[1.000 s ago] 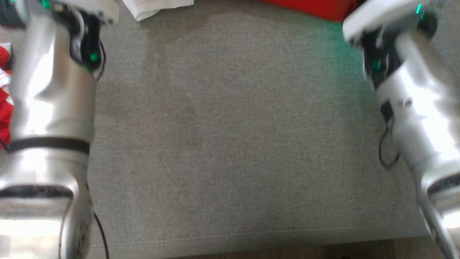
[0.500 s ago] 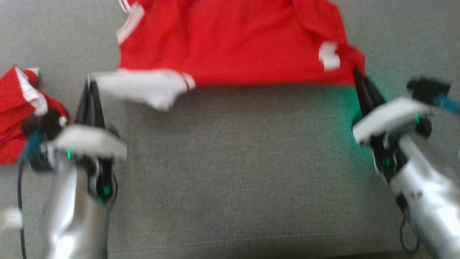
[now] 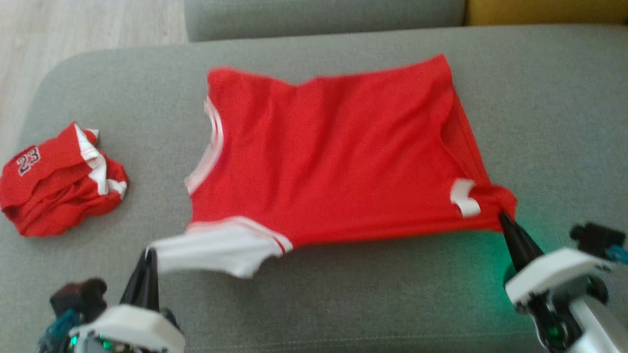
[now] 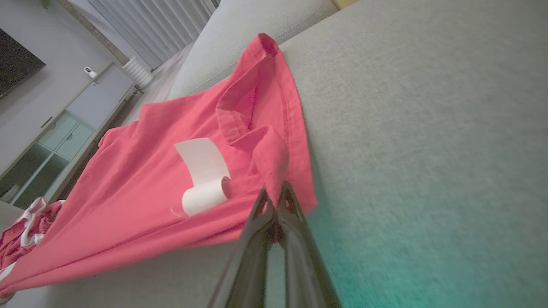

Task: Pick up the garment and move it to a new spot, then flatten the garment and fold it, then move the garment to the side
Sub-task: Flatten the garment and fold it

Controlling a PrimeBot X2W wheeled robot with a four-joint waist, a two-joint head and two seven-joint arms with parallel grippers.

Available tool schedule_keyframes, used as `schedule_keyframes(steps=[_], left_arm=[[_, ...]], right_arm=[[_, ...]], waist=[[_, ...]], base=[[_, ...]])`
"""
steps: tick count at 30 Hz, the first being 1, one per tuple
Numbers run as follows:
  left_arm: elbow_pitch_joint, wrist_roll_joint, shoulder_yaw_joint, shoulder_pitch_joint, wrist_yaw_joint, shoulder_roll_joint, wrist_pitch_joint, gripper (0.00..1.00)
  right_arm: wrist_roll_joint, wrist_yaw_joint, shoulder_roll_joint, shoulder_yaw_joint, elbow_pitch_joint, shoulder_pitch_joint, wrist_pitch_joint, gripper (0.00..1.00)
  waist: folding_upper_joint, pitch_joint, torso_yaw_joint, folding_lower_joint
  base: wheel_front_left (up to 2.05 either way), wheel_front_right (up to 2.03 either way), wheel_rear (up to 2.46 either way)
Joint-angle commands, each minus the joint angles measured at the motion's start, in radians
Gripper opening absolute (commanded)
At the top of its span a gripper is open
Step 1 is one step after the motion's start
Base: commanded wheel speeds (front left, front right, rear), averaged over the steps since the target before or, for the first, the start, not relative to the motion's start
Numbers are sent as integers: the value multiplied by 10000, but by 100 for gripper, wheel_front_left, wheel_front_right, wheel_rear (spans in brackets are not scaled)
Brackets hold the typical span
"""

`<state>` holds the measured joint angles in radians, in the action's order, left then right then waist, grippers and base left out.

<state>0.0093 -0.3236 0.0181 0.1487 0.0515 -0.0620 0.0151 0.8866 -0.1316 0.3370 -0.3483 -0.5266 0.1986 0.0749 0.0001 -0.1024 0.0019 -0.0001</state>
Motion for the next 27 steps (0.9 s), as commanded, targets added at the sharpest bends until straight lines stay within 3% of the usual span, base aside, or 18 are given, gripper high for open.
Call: schedule_keyframes(steps=[1, 6, 12, 20, 27], left_arm=[[-798, -94, -410, 110, 249, -54, 205, 0], [-1724, -249, -383, 1050, 590, -15, 732, 0], [-2253, -229, -354, 1381, 798, -19, 1030, 0], [-2351, -274, -318, 1028, 774, -220, 1414, 0], [-1776, -522, -293, -183, 482, -637, 2041, 0]], right_arm=[[-311, 9, 155, 451, 563, -369, -237, 0], [-1179, 9, -465, 2065, 1941, -1845, -1254, 0], [-2499, 9, -1710, 3700, 3944, -3236, -2825, 0], [-3401, 9, -2626, 4584, 5509, -3650, -4528, 0], [-3558, 9, -2832, 4703, 5542, -2850, -5819, 0]], waist=[[-1, 218, 61, 1], [-1, 422, 92, 1], [-1, 438, 112, 1], [-1, 202, 91, 1], [-1, -265, -134, 1]], base=[[0, 0, 0], [0, 0, 0], [0, 0, 0], [0, 0, 0], [0, 0, 0]])
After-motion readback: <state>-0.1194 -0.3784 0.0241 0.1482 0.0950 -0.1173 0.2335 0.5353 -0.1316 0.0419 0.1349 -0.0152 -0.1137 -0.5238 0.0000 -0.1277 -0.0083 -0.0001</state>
